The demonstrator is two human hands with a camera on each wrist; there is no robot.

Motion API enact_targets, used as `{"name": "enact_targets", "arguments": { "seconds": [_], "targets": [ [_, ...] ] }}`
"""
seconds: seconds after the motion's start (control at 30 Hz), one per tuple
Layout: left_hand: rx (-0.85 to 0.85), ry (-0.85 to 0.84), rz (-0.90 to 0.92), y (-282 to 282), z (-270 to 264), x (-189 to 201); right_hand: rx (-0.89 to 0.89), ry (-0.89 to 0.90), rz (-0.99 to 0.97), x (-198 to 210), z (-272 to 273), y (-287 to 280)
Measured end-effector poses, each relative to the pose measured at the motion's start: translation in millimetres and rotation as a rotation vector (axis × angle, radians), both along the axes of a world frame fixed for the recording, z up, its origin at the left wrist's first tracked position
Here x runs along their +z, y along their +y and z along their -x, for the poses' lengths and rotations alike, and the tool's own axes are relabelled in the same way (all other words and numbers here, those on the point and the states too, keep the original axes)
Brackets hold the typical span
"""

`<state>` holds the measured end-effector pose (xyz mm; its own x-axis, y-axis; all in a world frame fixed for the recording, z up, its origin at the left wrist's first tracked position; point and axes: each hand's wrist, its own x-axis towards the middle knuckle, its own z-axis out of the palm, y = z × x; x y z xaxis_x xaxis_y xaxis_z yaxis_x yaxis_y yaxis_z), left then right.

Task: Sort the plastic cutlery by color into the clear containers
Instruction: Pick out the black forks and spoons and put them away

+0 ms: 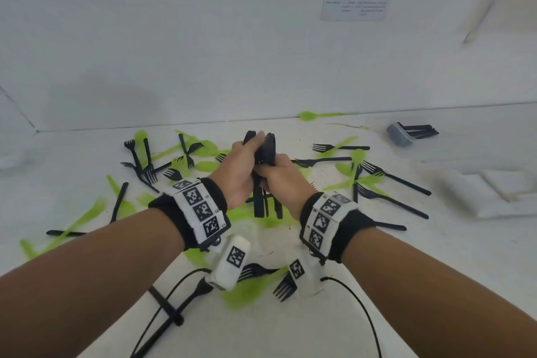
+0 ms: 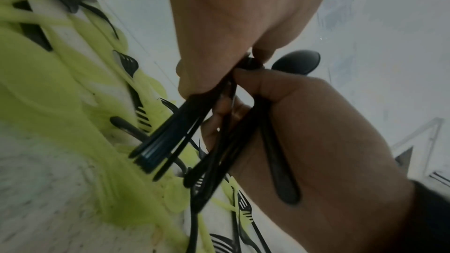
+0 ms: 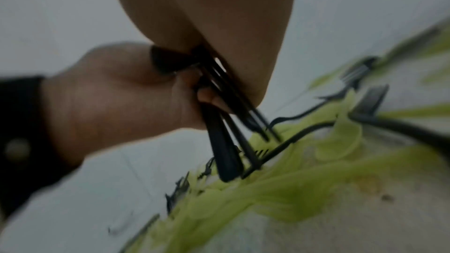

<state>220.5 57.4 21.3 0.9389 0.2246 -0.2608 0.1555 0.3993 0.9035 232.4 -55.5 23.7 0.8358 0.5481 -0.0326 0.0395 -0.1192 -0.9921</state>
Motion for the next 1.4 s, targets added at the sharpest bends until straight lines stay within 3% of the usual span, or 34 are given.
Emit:
{"name": "enact_targets", "arguments": {
  "seconds": [0.17,0.27,0.37,0.43,0.6,0.77,0.87,1.07,1.3,1.4],
  "targets": [
    [0.107,0.026,0.037,12.5,3.7,-4.9,-0.061,0.148,-0.012,4.9,-3.9,-9.0],
    [0.129,0.04,0.028,18.8,2.6,-3.8,-0.18,0.102,0.021,4.2,-8.5,-15.7],
    [0.03,-0.004,0.038,10.3,5.4,3.6,0.011,-0.088,0.152,7.0,-1.9,-9.6],
    [0.049,0.02,0.012,2.1,4.8,3.6,0.097,-0.129,0.186,5.7,4.0,-2.2],
    [0.177,0.03,-0.034,6.7,4.5,1.3,0.081,-0.012,0.124,3.7,4.7,-6.6],
    [0.214,0.019,-0.18,10.7,8.8,2.1,-0.201,0.185,0.048,-1.4,-10.1,-16.5],
    [0.155,0.014,-0.135,6.6,12.0,3.8,-0.137,0.212,0.032,3.4,-6.5,-11.7],
    [0.011,-0.014,0.043,-7.6,15.4,14.7,0.006,0.184,0.176,3.8,1.9,14.8],
    [0.044,-0.063,-0.114,7.6,18.7,7.3,0.021,0.183,0.145,-4.6,-2.3,19.8],
    [0.152,-0.065,-0.14,11.8,17.3,13.9,-0.037,0.196,0.075,-7.3,2.4,18.9]
  ]
}}
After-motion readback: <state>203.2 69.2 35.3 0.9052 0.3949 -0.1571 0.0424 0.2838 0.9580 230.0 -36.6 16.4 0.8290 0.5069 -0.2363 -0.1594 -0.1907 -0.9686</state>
